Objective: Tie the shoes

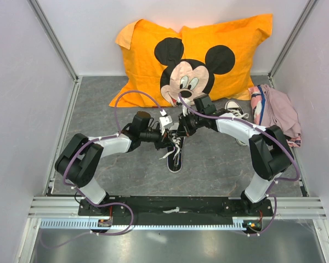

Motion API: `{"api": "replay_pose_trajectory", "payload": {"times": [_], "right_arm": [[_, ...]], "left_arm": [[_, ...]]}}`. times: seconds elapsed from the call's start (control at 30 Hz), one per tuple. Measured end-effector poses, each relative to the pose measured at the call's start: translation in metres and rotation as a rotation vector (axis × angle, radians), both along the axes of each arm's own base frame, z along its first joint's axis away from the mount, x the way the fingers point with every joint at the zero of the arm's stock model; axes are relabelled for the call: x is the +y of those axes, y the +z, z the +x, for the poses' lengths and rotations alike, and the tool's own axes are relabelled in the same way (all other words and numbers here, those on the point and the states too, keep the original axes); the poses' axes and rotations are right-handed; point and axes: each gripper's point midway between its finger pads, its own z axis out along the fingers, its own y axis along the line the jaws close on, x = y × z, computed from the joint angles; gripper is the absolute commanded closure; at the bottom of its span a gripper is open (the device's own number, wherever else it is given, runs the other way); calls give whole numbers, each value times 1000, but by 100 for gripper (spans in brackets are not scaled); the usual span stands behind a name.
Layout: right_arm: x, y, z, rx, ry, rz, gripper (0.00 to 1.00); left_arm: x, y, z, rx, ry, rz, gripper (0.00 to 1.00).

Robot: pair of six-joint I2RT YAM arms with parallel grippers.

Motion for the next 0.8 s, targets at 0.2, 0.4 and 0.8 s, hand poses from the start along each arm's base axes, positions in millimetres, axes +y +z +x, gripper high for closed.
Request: {"api": "replay_pose_trajectory", "payload": {"times": [0.2, 0.4, 0.8], "right_arm": [[0, 10, 1, -20, -19, 29, 100], [-2, 6, -2, -8, -26, 36, 100], [2, 13, -3, -15, -23, 73, 100]], "left_arm": [[1, -1, 2, 41, 7, 0, 98], [0, -5, 2, 94, 5, 12, 99], [-5, -6, 7, 174, 7, 33, 98]]}}
